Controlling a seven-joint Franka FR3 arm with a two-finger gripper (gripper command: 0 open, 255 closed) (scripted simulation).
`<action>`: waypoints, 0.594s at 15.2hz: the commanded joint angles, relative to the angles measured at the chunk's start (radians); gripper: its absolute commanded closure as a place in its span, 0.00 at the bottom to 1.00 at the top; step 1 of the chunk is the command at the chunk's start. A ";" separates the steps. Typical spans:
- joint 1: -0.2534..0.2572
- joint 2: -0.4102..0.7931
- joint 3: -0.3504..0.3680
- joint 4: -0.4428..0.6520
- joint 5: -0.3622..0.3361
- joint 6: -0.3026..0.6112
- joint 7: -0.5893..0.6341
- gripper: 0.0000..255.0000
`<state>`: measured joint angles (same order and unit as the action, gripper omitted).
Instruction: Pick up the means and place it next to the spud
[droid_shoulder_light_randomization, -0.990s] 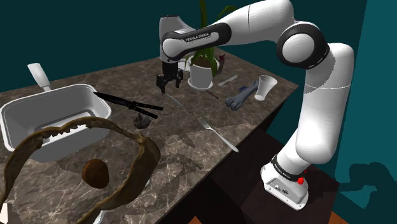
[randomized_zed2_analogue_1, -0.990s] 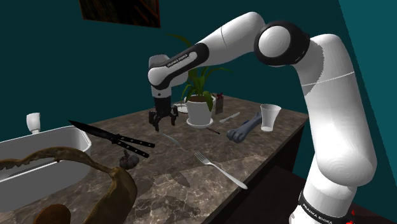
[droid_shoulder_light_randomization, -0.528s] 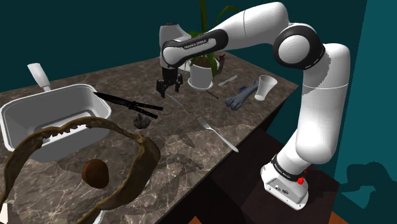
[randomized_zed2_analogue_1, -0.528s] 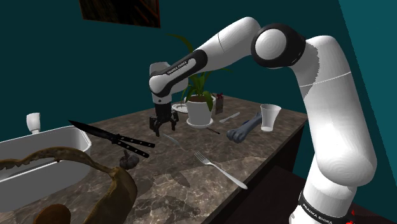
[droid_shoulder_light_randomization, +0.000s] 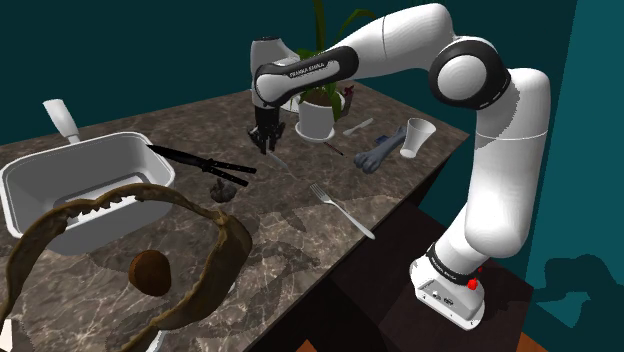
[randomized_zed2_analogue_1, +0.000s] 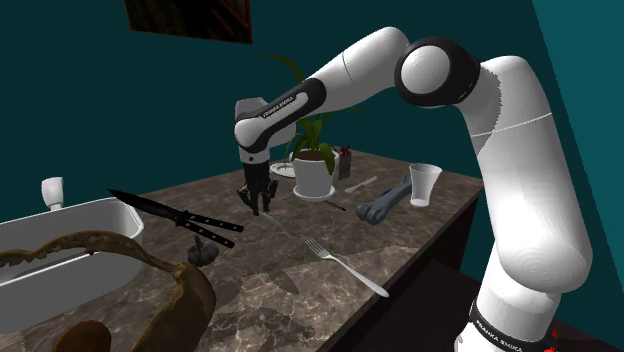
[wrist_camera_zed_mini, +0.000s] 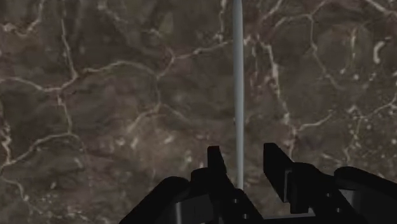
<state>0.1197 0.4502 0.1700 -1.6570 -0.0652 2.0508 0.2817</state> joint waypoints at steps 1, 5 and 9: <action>0.000 0.000 0.000 0.000 0.000 0.000 0.000 1.00; 0.000 0.000 0.000 0.000 0.000 0.000 0.000 1.00; 0.000 -0.006 0.001 0.005 0.001 -0.011 -0.001 1.00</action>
<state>0.1192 0.4492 0.1699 -1.6528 -0.0649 2.0456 0.2809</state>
